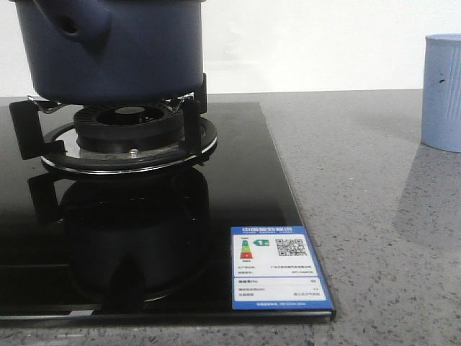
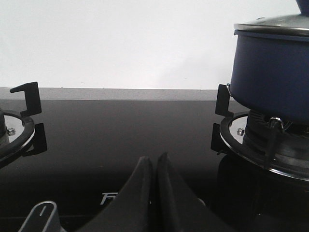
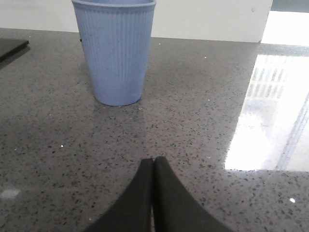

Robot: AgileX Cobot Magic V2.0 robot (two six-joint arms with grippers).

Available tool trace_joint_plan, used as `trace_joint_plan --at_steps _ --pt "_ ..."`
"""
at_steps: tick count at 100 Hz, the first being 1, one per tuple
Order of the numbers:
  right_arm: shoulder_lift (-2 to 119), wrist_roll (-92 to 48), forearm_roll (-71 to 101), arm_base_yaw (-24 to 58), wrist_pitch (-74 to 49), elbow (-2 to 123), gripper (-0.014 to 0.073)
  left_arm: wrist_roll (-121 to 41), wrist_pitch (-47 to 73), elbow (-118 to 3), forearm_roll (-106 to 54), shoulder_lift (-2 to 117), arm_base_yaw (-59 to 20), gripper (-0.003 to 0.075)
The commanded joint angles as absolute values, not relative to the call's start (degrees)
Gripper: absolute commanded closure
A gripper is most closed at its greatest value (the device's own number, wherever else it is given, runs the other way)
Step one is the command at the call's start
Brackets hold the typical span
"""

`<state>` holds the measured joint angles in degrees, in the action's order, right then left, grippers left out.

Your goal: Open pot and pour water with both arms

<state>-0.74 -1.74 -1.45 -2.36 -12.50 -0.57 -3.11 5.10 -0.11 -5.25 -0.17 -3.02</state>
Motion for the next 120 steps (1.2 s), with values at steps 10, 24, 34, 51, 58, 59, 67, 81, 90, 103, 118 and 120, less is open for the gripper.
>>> trace_joint_plan --at_steps 10,24,34,51,58,59,67,81,90,103,118,120 --pt "-1.8 -2.0 -2.2 -2.2 -8.4 -1.5 0.0655 -2.7 0.6 0.7 -5.4 -1.6 -2.8 0.0736" --pt "-1.8 -2.0 -2.2 -2.2 -8.4 -1.5 0.0656 -2.7 0.6 0.7 -5.4 -1.6 -2.8 0.0736" --pt "-1.8 -2.0 -2.2 -2.2 -8.4 -1.5 0.0656 -2.7 0.6 0.7 -5.4 -1.6 -2.8 0.0736" --pt "-1.8 -2.0 -2.2 -2.2 -8.4 -1.5 0.0655 -2.7 0.6 0.7 -5.4 -1.6 -2.8 0.0736" --pt "-1.8 -2.0 -2.2 -2.2 -8.4 -1.5 0.0656 -2.7 0.6 0.7 -5.4 -1.6 -2.8 0.0736" --pt "-1.8 -2.0 -2.2 -2.2 -8.4 -1.5 0.0656 -2.7 0.6 0.7 -5.4 -1.6 -2.8 0.0736" --pt "-1.8 -2.0 -2.2 -2.2 -7.8 -1.5 0.0656 -2.7 0.6 0.7 -5.4 -1.6 -2.8 0.0736" --pt "-1.8 -2.0 -2.2 -2.2 -7.2 -1.5 0.0656 -2.7 0.6 0.7 -5.4 -1.6 -2.8 0.0736" --pt "-1.8 -2.0 -2.2 -2.2 -6.8 -1.5 0.0656 -2.7 0.6 0.7 -5.4 -1.6 -2.8 0.0736" --pt "-1.8 -2.0 -2.2 -2.2 -4.6 -1.5 0.0656 -2.7 0.6 0.7 -5.4 -1.6 -2.8 0.0736" --pt "-1.8 -2.0 -2.2 -2.2 -4.5 -1.5 0.0656 -2.7 0.6 0.7 -5.4 -1.6 -2.8 0.0736" --pt "-1.8 -2.0 -2.2 -2.2 -4.5 -1.5 0.0655 -2.7 0.6 0.7 -5.4 -1.6 -2.8 0.0736"
